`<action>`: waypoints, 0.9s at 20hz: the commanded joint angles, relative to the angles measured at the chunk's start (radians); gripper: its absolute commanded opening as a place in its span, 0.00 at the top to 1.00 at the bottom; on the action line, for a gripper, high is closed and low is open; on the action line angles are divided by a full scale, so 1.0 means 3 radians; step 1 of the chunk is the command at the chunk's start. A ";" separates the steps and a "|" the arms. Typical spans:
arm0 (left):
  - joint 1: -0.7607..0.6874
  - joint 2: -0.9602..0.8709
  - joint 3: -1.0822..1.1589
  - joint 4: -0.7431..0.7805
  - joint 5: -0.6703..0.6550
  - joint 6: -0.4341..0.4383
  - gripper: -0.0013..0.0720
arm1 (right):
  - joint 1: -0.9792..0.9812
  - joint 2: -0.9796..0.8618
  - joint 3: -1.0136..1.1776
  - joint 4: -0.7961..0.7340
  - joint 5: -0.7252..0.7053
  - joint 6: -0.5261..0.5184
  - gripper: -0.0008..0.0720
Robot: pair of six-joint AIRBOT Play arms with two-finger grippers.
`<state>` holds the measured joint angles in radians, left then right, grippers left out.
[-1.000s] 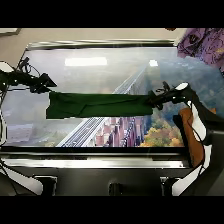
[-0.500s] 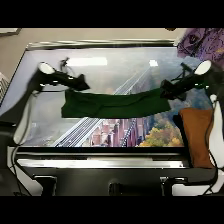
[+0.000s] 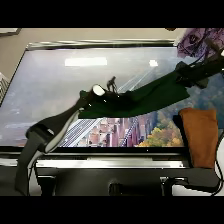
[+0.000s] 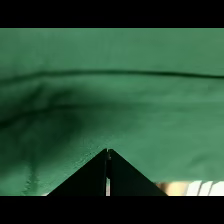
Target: Fold the clothes and pants, and hang the long-sleeved shirts on hangers.
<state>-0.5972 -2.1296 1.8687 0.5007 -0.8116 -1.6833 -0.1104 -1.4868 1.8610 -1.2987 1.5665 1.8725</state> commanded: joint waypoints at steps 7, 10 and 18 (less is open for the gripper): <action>-0.0441 -0.0557 0.0509 -0.0881 0.0434 -0.0080 0.96 | 0.0004 0.0011 0.0292 0.0113 0.0184 0.0278 0.95; -0.0229 -0.0500 0.0507 -0.0713 0.0079 -0.0079 0.96 | 0.0006 0.0011 0.0292 0.0120 0.0189 0.0408 0.95; 0.1082 0.0600 0.0509 0.1451 -0.1306 -0.0463 0.96 | 0.0718 -0.0092 0.0291 0.0004 -0.0239 0.1081 0.95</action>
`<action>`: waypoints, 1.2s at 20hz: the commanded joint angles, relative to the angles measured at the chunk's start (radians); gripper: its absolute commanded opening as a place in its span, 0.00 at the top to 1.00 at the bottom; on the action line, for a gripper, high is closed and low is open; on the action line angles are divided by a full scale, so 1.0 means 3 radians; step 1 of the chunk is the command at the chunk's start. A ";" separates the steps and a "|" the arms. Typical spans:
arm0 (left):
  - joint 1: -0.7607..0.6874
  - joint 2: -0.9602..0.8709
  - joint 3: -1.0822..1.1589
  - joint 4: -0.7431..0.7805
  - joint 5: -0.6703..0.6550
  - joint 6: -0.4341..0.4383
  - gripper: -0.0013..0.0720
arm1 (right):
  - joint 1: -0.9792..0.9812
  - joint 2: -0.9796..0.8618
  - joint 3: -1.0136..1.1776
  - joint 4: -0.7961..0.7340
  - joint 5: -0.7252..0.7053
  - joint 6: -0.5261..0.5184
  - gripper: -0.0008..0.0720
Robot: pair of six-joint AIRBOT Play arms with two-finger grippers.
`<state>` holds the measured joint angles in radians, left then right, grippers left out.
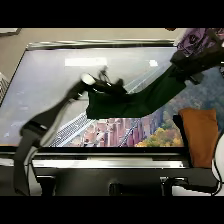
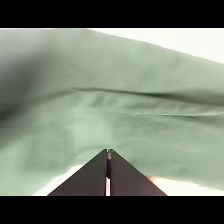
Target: Fold the clothes and pants, and hang the long-sleeved shirts on hangers.
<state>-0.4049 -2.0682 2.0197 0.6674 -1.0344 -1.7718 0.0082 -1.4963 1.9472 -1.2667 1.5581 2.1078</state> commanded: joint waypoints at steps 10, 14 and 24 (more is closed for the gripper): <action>0.1380 0.1389 0.0004 0.1987 -0.1261 -0.0092 0.96 | 0.1620 -0.0940 0.0004 -0.0248 -0.1314 0.1172 0.95; 0.1476 0.1392 0.0001 0.1994 -0.1391 -0.0053 0.96 | 0.1795 -0.1222 0.0004 -0.0093 -0.1554 0.1251 0.95; 0.1476 0.1391 -0.0004 0.2004 -0.1389 -0.0052 0.96 | 0.1840 -0.1516 0.0005 0.0207 -0.2061 0.1143 0.86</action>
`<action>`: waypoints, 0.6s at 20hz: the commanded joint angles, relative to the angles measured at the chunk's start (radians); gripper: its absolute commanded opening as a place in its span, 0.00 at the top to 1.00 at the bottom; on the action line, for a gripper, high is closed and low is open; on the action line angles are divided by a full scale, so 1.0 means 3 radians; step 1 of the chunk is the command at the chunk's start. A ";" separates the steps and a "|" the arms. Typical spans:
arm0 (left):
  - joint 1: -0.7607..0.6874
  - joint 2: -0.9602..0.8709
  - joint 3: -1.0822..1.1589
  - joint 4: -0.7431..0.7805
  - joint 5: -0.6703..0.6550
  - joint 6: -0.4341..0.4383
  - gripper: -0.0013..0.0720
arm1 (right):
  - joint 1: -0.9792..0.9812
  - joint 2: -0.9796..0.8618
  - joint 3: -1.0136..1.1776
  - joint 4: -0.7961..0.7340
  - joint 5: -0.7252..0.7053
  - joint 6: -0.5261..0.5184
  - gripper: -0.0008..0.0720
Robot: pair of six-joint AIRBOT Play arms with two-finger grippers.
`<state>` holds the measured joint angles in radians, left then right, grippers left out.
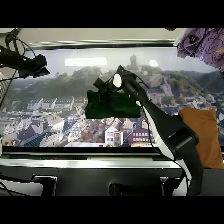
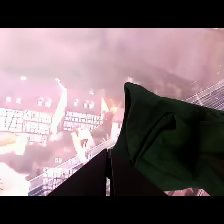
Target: Fold the clothes and pants, and hang the long-sleeved shirts on hangers.
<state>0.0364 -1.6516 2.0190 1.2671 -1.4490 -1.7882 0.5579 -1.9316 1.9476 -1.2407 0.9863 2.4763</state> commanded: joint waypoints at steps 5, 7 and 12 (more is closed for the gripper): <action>0.0005 0.0003 -0.0001 0.0005 -0.0004 0.0000 0.96 | 0.0006 -0.0050 0.0004 0.0565 -0.0113 -0.0842 0.33; 0.0005 0.0003 -0.0001 0.0005 -0.0004 0.0000 0.96 | 0.0000 0.0023 0.0004 0.0567 0.0010 -0.0954 0.31; 0.0005 0.0003 0.0000 0.0005 -0.0004 0.0003 0.96 | -0.0478 0.0401 0.0011 0.0492 0.0470 -0.1499 0.31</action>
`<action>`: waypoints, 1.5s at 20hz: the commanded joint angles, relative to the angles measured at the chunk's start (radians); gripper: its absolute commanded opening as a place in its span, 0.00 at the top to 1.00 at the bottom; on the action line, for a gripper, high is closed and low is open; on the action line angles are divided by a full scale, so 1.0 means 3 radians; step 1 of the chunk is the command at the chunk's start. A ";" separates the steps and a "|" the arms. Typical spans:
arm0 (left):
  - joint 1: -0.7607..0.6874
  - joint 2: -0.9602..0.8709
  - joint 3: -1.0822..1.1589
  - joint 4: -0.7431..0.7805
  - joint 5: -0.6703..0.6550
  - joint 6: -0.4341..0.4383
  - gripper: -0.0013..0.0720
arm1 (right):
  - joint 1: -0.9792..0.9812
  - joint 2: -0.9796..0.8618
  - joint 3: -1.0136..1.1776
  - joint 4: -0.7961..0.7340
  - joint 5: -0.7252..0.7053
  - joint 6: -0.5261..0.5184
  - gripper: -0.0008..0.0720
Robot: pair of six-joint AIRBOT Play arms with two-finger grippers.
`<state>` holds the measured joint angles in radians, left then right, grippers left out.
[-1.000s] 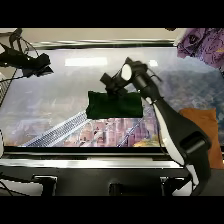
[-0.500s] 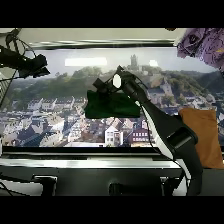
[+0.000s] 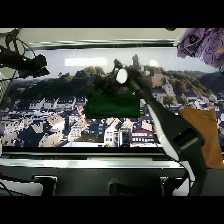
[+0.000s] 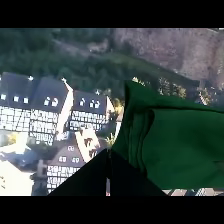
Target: Fold the clothes and pants, and hang the long-sleeved shirts on hangers.
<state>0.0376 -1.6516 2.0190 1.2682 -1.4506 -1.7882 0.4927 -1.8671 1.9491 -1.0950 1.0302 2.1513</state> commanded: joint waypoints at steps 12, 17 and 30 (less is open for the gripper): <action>0.0064 0.0001 -0.0001 0.0001 0.0127 0.0065 0.96 | -0.2263 0.0153 -0.1282 0.1193 0.0902 -0.2191 0.26; 0.0064 -0.0003 -0.0001 0.0001 0.0125 0.0126 0.96 | -0.2087 -0.0238 -0.1397 0.1470 0.0637 -0.2450 0.28; 0.0064 -0.0028 -0.0001 0.0001 0.0123 0.0126 0.96 | -0.1808 -0.0310 -0.1274 0.1764 0.0655 -0.2422 0.95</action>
<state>0.0555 -1.6600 2.0190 1.2686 -1.4136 -1.7504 -0.0433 -1.9823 1.5414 -0.6033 1.2201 1.4097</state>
